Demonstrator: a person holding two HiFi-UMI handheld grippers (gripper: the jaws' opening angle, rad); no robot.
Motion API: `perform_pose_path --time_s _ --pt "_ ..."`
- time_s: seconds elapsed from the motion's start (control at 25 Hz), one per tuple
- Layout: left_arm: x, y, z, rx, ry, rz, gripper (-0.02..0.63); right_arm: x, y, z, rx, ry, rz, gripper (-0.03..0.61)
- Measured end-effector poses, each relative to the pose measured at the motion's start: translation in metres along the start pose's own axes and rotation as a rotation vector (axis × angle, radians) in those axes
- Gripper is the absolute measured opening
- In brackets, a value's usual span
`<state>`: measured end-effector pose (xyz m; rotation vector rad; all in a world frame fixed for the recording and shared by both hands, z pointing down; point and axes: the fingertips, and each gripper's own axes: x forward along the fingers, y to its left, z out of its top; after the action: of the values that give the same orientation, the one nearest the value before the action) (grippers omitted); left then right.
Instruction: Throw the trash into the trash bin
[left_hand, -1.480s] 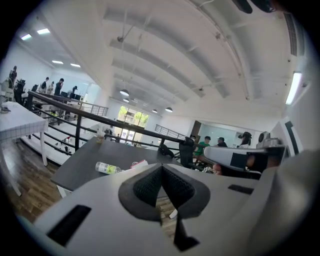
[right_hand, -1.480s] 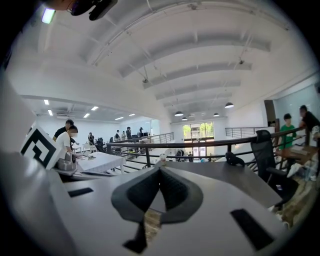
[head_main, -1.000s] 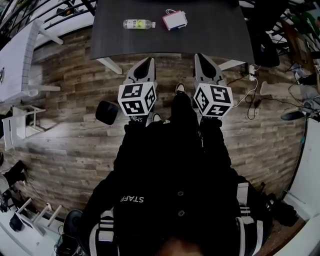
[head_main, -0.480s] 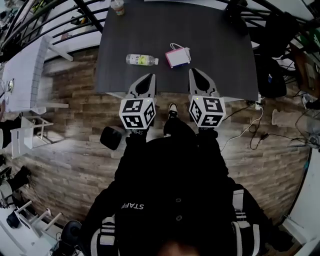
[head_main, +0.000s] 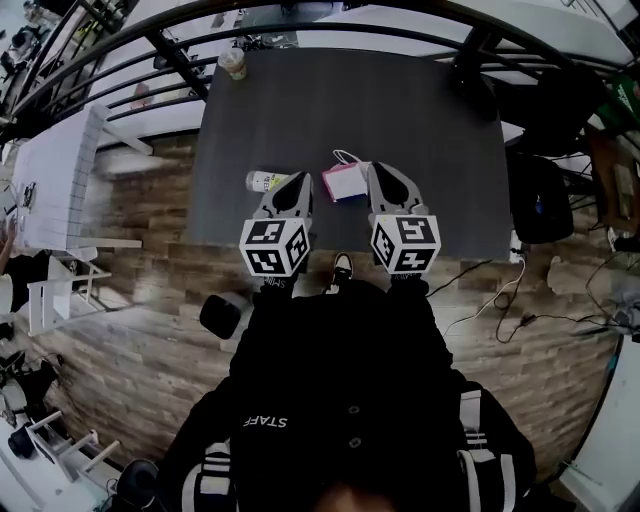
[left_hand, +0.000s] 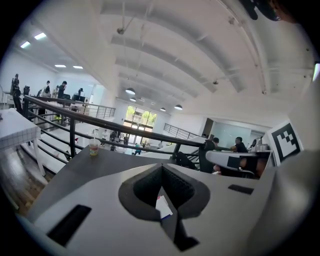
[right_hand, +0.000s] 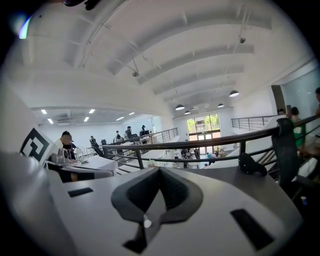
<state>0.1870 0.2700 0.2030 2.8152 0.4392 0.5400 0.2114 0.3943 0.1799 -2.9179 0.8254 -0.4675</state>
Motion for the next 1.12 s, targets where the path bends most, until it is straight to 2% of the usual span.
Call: perform_pose_path --time_s 0.28,0.48,0.76,1.0,1.12 --pt "0.028 0.038 -0.002 -0.015 0.042 0.056 0.002 0.042 -0.002 0.001 -0.003 0.033 0.013 0.015" --pt "0.049 0.055 0.011 0.010 0.057 0.041 0.002 0.065 -0.012 0.011 0.018 0.036 -0.027 0.015" --pt "0.068 0.084 0.001 0.044 0.128 0.002 0.002 0.088 -0.017 0.014 0.048 0.041 -0.068 0.015" --pt "0.074 0.118 -0.036 0.075 0.230 -0.003 0.002 0.107 -0.012 -0.009 0.070 0.104 -0.067 0.015" --pt "0.081 0.142 -0.059 0.127 0.297 0.009 0.002 0.117 -0.014 -0.021 0.072 0.135 -0.069 0.015"
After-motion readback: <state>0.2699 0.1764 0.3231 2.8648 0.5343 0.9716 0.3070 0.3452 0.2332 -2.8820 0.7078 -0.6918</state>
